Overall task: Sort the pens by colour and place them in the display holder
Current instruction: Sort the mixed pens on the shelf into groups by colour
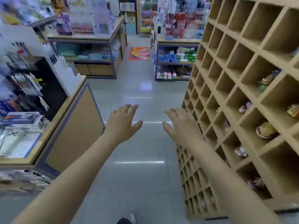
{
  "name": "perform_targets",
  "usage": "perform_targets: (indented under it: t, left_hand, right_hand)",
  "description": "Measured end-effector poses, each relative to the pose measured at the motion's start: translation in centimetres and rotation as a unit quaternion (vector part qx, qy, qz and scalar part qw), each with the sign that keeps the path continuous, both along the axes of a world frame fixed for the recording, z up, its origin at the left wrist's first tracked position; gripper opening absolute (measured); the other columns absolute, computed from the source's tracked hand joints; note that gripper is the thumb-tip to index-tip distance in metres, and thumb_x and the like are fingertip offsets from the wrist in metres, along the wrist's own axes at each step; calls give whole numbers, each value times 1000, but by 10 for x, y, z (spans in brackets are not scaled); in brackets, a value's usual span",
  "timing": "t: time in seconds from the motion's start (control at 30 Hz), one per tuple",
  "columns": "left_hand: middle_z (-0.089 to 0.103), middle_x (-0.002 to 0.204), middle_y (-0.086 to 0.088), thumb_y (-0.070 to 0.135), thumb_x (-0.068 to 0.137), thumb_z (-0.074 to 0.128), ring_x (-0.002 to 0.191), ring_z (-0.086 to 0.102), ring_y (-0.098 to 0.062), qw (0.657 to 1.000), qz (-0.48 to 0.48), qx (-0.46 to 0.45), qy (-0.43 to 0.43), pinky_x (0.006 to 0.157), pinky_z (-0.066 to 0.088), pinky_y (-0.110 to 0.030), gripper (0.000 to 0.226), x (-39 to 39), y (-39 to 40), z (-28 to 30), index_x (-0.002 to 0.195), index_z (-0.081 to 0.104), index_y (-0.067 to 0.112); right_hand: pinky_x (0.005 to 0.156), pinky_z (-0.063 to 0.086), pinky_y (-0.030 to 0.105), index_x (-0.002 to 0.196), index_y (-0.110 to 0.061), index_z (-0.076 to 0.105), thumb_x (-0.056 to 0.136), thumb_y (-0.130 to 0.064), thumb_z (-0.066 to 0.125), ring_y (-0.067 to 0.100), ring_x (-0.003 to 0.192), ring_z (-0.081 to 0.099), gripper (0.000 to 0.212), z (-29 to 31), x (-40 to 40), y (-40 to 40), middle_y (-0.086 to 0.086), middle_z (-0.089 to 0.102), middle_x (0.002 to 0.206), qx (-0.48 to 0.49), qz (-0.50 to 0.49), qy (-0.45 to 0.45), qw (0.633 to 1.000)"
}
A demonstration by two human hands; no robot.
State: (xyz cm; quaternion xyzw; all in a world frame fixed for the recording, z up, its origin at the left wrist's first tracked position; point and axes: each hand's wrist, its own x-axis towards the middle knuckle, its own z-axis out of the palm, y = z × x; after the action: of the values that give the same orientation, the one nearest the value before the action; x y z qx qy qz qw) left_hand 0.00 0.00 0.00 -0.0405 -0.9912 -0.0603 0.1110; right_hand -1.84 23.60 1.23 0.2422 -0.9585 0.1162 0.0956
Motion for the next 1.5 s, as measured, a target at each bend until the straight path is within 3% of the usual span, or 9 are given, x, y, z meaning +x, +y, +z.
perform_targets:
  t: [0.13,0.3,0.53,0.73,0.9,1.1,1.5]
  left_hand:
    - [56,138,-13,54,92,44,116,58,-35,999,13,39,-24,90,46,-45,66,-45,-32,-63,143,49,13]
    - [64,123,-15,49,88,47,102,64,-34,994,22,105,-14,82,50,-44,61,-110,-77,-125,130,60,7]
    - [63,125,-14,48,90,47,107,62,-35,984,63,157,-57,87,50,-50,59,-250,-154,-125,130,59,6]
    - [60,129,-14,47,90,47,114,57,-36,986,48,152,-54,94,42,-47,59,-397,-190,-121,131,57,7]
    - [59,130,-15,47,90,47,116,56,-36,988,37,139,-47,97,42,-46,59,-564,-216,-133,131,58,6]
    - [57,133,-11,49,92,44,121,53,-32,991,45,123,-41,102,34,-40,59,-761,-257,-111,134,56,10]
    - [56,136,-11,51,90,43,119,51,-30,982,124,143,-22,98,38,-44,60,-1076,-395,-131,133,56,10]
  right_hand:
    - [99,45,42,129,-12,59,95,-36,43,25,117,56,45,-66,-48,-27,7,62,123,-41,10,-15,999]
    - [97,45,40,132,-13,55,94,-40,42,25,114,56,49,-116,-140,-88,7,61,124,-6,22,-53,998]
    - [92,49,46,135,-14,54,94,-42,43,27,114,56,50,-109,-276,-165,8,60,127,6,-12,-124,992]
    - [88,48,43,128,-11,59,92,-40,44,29,105,58,49,-111,-417,-191,8,62,118,-39,-52,-80,995]
    - [86,48,41,127,-11,57,92,-40,44,30,105,58,48,-136,-583,-220,9,61,121,-48,-47,-69,995]
    - [83,51,40,124,-6,60,93,-40,41,31,100,63,49,-115,-795,-260,9,66,118,-54,-18,-47,997]
    - [87,48,41,124,-8,60,94,-38,42,31,105,61,46,-119,-1145,-399,10,64,118,-9,43,-38,998]
